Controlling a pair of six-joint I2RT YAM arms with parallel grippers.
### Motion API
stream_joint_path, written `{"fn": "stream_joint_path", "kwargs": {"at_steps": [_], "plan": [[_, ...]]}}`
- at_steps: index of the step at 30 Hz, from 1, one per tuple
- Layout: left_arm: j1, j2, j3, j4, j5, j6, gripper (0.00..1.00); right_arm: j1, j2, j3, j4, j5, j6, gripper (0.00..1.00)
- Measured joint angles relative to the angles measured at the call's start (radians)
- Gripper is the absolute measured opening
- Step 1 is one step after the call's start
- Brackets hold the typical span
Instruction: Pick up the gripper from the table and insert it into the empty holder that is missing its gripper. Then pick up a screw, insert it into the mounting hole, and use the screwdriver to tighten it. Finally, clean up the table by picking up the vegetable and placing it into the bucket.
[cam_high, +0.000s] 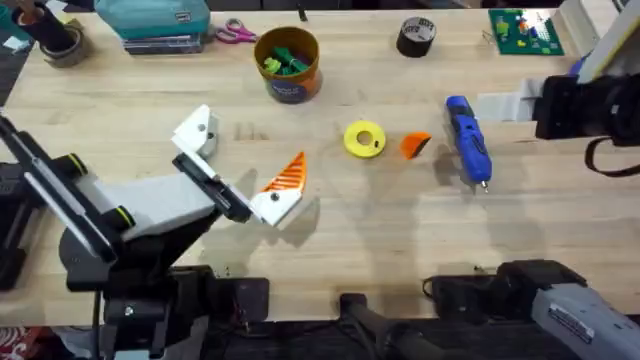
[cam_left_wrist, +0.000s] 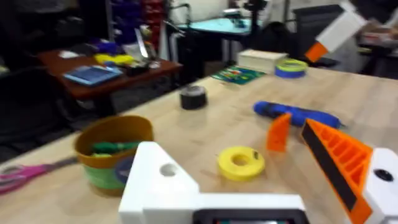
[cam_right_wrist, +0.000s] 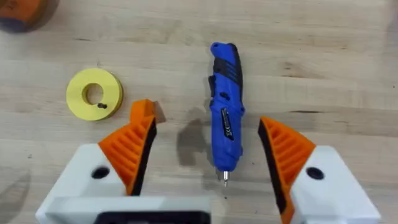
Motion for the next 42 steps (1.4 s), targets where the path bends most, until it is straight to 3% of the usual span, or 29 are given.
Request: {"fn": "stream_joint_path", "kwargs": {"at_steps": [10,17,25,42], "plan": [[0.000,-0.003,0.000,-0.117,0.198,-0.023,0.985,0.000,0.000,0.000,0.000,0.000,0.000,0.998],[0.000,-0.002,0.001,-0.263,0.311,-0.027,0.985,0.000,0.000,0.000,0.000,0.000,0.000,0.998],[0.000,-0.003,0.004,-0.292,0.437,0.076,0.985,0.000,0.000,0.000,0.000,0.000,0.000,0.998],[0.000,-0.003,0.004,-0.298,0.471,0.077,0.985,0.000,0.000,0.000,0.000,0.000,0.000,0.998]]}}
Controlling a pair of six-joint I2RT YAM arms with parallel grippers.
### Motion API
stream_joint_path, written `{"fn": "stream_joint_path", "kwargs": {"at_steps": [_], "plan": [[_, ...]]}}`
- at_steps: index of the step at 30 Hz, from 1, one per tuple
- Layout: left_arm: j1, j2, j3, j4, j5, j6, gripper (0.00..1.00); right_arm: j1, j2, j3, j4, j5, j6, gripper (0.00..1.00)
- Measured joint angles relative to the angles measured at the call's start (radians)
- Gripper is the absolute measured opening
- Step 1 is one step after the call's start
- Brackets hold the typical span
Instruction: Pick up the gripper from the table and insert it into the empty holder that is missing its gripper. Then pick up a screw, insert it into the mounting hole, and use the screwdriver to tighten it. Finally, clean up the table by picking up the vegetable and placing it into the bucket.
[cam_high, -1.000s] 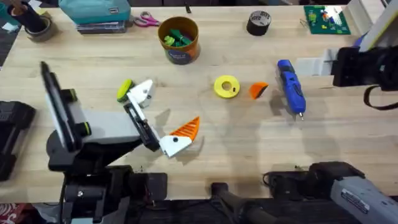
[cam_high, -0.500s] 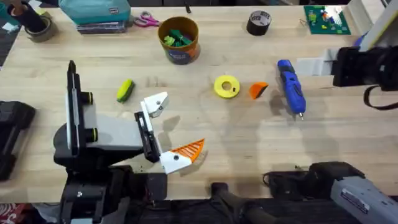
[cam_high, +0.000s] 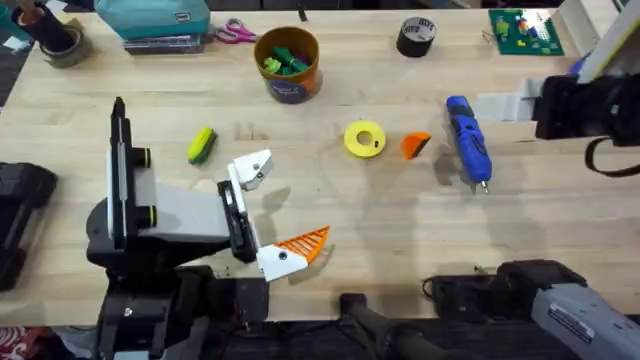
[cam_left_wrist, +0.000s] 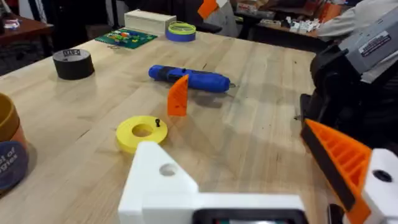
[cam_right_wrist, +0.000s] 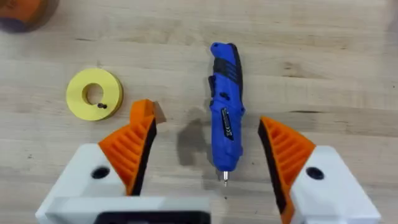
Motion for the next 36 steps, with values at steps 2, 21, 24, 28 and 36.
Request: {"fn": "stream_joint_path", "kwargs": {"at_steps": [2,21,24,28,36], "plan": [[0.000,0.000,0.000,0.000,0.000,0.000,0.985,0.000,0.000,0.000,0.000,0.000,0.000,0.998],[0.000,0.000,0.000,0.000,0.000,0.000,0.985,0.000,0.000,0.000,0.000,0.000,0.000,0.998],[0.000,0.000,0.000,0.000,0.000,0.000,0.985,0.000,0.000,0.000,0.000,0.000,0.000,0.998],[0.000,0.000,0.000,0.000,0.000,0.000,0.987,0.000,0.000,0.000,0.001,0.000,0.000,0.998],[0.000,0.000,0.000,0.000,0.000,0.000,0.985,0.037,0.015,0.055,-0.064,-0.004,0.000,0.998]]}}
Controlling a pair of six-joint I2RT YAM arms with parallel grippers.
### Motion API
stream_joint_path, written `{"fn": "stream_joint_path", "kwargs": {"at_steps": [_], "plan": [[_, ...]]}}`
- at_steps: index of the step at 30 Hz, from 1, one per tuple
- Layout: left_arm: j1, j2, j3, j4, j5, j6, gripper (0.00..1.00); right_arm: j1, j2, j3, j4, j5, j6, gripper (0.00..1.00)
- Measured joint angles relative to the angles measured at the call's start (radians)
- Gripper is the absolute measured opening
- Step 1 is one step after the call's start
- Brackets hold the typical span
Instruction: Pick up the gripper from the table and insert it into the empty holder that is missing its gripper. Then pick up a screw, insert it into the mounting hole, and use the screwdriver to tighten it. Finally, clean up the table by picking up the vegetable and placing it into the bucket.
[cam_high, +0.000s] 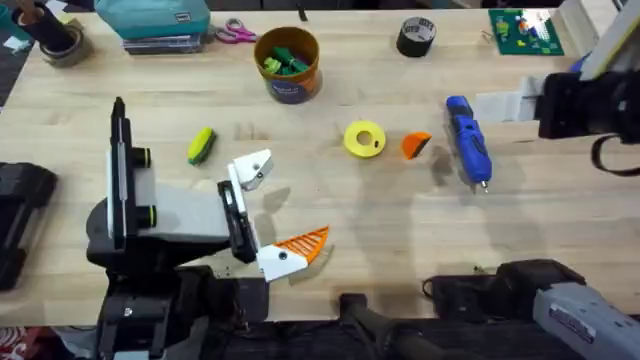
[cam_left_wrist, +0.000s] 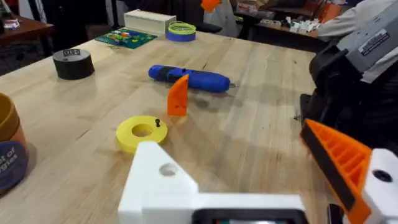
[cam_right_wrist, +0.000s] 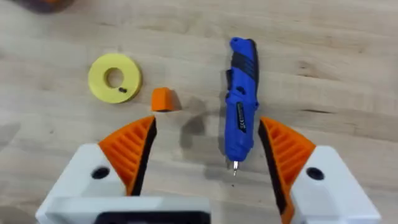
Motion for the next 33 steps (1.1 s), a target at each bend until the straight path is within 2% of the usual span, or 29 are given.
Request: {"fn": "stream_joint_path", "kwargs": {"at_steps": [8,13,17,24,33], "plan": [[0.000,0.000,0.000,0.000,0.000,0.000,0.985,0.168,0.182,0.256,-0.201,0.049,0.000,0.998],[0.000,0.000,0.000,0.000,0.000,0.000,0.985,0.251,0.302,0.351,-0.270,0.071,0.000,0.998],[0.000,0.000,0.000,0.000,0.000,0.000,0.985,0.280,0.363,0.358,-0.284,0.077,0.014,0.997],[0.000,0.000,0.000,0.000,0.000,0.000,0.985,0.281,0.414,0.351,-0.276,0.080,0.030,0.997],[0.000,0.000,0.000,0.000,0.000,0.000,0.985,0.281,0.415,0.174,-0.170,0.084,0.045,0.998]]}}
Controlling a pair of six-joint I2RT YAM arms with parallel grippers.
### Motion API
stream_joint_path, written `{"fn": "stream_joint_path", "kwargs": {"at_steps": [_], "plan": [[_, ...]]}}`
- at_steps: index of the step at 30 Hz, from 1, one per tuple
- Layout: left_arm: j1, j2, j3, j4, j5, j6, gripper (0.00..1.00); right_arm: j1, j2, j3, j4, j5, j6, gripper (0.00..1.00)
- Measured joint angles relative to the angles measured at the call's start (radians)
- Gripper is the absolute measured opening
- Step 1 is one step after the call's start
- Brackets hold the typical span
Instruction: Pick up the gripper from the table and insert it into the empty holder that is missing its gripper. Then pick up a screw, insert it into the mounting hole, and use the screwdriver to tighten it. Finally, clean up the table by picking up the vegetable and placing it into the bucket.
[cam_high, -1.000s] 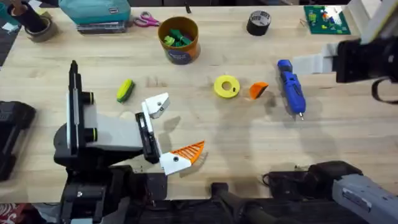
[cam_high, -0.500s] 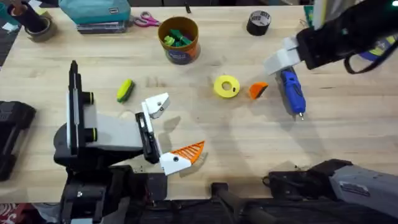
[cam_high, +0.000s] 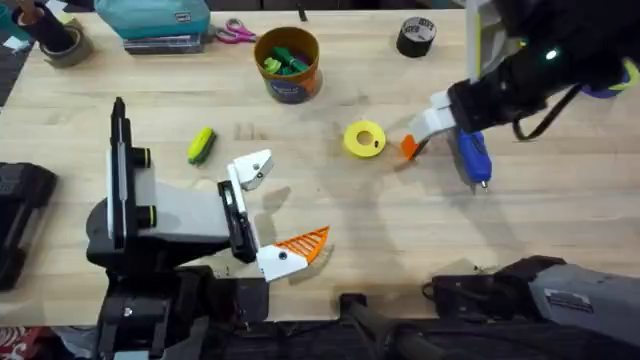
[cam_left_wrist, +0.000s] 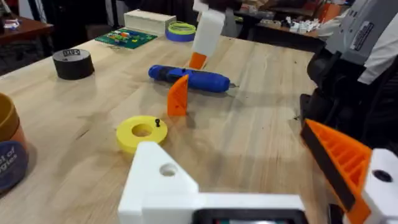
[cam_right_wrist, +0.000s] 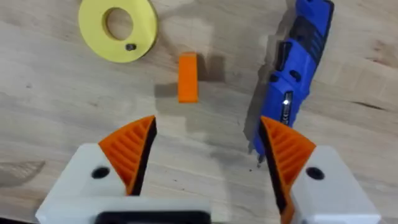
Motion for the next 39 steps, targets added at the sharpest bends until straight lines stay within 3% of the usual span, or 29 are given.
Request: {"fn": "stream_joint_path", "kwargs": {"at_steps": [6,25,30,39], "plan": [[0.000,0.000,0.000,0.000,0.000,0.000,0.985,0.000,0.050,-0.056,0.052,0.000,0.041,0.996],[0.000,0.000,0.000,0.000,0.000,0.000,0.986,0.003,0.219,-0.061,0.159,0.000,0.056,0.992],[0.000,0.000,0.000,0.000,0.000,0.000,0.986,0.012,0.225,-0.061,0.168,-0.002,0.057,0.889],[0.000,0.000,0.000,0.000,0.000,0.000,0.986,0.019,0.225,-0.061,0.175,-0.015,0.060,0.801]]}}
